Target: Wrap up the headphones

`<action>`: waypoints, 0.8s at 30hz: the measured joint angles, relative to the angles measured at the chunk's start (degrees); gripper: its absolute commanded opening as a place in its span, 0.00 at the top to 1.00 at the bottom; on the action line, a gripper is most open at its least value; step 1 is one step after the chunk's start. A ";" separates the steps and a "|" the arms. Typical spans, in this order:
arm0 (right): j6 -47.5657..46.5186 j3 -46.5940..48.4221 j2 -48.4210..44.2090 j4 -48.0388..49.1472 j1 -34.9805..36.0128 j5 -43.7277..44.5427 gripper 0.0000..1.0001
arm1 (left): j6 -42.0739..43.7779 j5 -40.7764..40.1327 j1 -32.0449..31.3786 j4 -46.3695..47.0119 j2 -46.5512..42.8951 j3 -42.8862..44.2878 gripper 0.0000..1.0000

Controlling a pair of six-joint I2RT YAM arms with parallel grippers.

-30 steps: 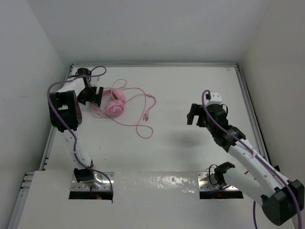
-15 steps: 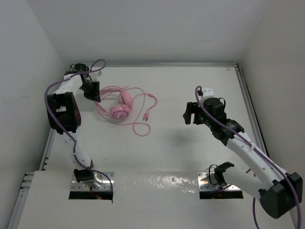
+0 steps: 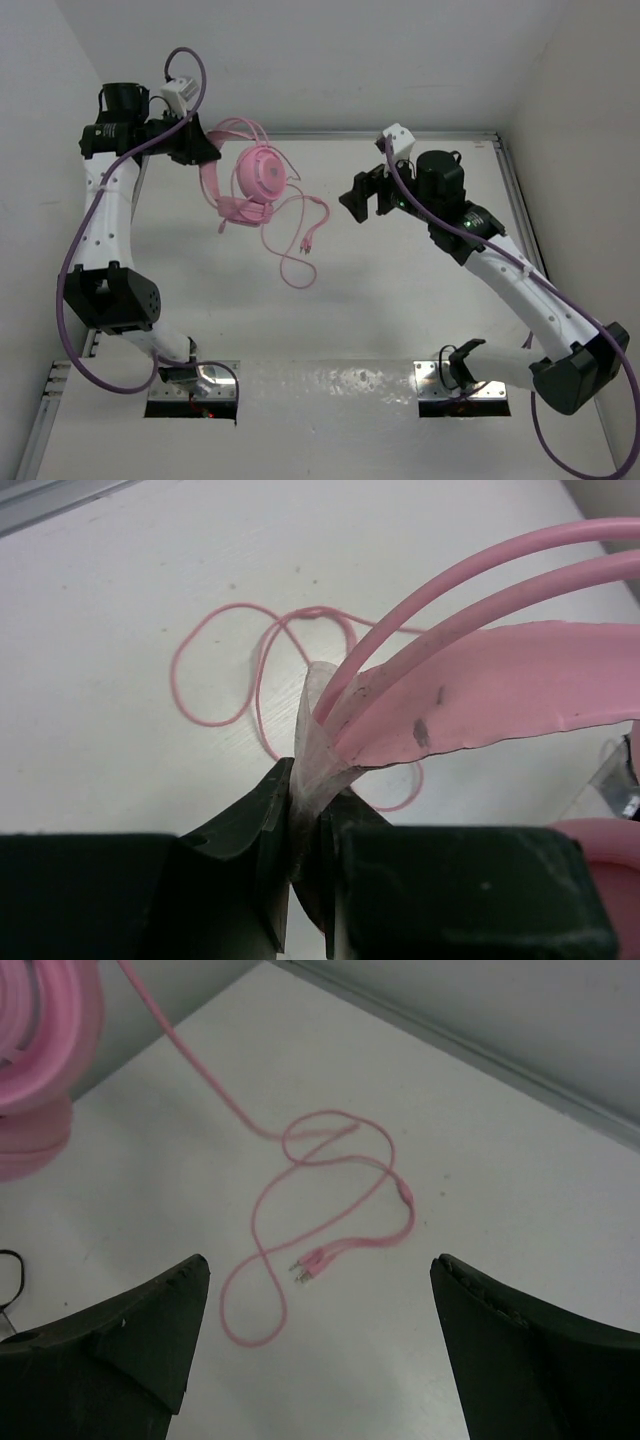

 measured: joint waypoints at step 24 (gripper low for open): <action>21.73 12.37 39.91 23.91 6.51 10.43 0.12 | -37.94 -13.46 0.96 10.14 -3.08 6.34 1.00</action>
